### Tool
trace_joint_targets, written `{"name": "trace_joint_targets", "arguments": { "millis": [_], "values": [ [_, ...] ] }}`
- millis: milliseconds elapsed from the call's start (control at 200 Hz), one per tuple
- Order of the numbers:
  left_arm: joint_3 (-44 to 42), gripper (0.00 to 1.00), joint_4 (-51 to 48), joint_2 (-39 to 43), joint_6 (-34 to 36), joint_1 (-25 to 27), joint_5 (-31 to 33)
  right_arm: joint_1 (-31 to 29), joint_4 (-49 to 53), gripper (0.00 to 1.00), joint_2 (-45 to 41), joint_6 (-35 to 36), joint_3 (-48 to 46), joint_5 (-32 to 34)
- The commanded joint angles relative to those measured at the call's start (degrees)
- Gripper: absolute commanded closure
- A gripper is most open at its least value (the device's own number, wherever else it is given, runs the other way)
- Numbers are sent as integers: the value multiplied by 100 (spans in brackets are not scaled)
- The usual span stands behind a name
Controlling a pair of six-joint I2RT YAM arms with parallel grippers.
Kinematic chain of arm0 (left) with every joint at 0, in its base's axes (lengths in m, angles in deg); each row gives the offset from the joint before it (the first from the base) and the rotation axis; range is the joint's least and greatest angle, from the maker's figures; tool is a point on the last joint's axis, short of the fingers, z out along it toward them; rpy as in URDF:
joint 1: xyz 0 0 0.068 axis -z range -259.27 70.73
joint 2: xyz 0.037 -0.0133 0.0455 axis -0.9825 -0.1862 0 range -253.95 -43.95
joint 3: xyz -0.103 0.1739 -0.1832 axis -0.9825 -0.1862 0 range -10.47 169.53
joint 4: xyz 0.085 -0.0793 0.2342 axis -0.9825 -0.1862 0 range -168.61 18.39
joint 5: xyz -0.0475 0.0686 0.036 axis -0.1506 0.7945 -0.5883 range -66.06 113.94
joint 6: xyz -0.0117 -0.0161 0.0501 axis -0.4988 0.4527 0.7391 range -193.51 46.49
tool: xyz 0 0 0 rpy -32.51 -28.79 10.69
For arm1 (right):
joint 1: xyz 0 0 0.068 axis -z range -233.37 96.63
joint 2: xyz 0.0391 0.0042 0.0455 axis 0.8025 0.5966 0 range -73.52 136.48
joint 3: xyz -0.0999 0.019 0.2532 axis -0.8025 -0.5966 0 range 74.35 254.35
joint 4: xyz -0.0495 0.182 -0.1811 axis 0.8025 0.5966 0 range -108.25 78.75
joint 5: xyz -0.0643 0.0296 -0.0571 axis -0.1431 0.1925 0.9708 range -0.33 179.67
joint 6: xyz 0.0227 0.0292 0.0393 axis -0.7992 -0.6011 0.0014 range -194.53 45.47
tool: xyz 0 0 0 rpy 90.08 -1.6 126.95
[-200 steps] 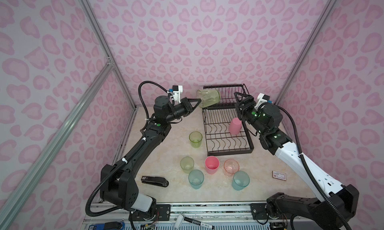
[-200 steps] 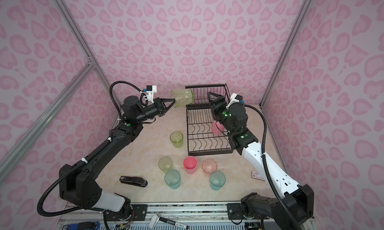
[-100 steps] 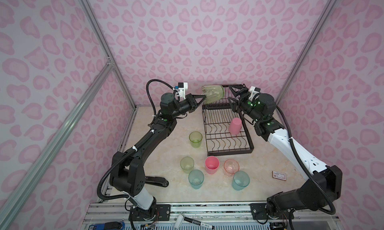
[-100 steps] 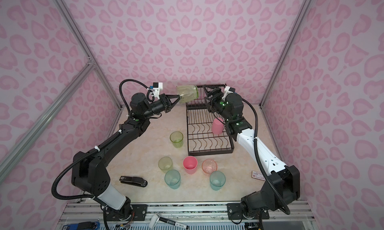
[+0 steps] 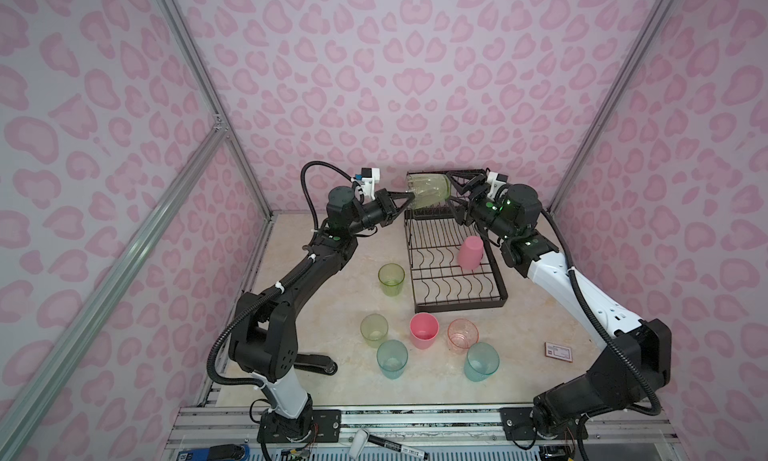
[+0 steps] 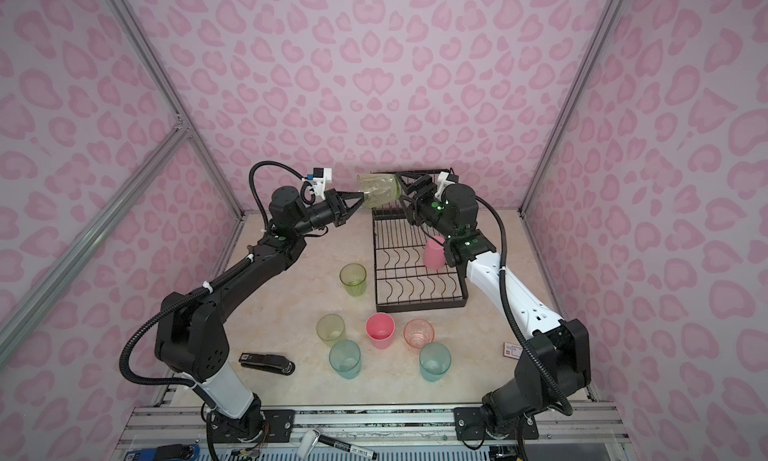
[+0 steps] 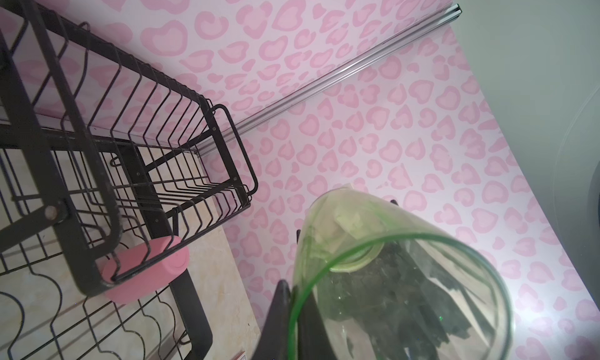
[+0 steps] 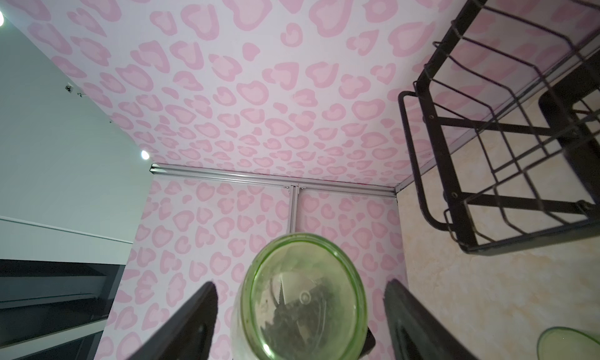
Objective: Load the cups into the dish rack
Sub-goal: 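Raise the green cup with the left gripper while the right gripper grasps its base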
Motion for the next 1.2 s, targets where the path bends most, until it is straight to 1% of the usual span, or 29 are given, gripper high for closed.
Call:
{"name": "trace_joint_targets", "arguments": {
  "millis": [0,510,605,690,785,895,1005,1195],
  "values": [
    [92,97,458,-81,-83,10,-75,-43,-244,20,104,-34,48,-100],
    [49,97,529,-143,-106,68,-79,-120,-180,21,228,40,154,18],
    [29,97,535,-155,-98,69,-78,-121,-171,24,217,65,157,39],
    [13,96,526,-163,-88,76,-80,-120,-182,30,188,73,119,87],
    [22,92,517,-192,-87,72,-80,-125,-180,34,163,109,81,121],
    [37,81,515,-222,-87,74,-80,-131,-180,38,129,171,49,175],
    [31,73,519,-231,-84,76,-80,-127,-152,40,100,235,-1,241],
    [23,69,495,-223,-65,76,-77,-134,-7,42,30,479,-58,384]
  ]
}}
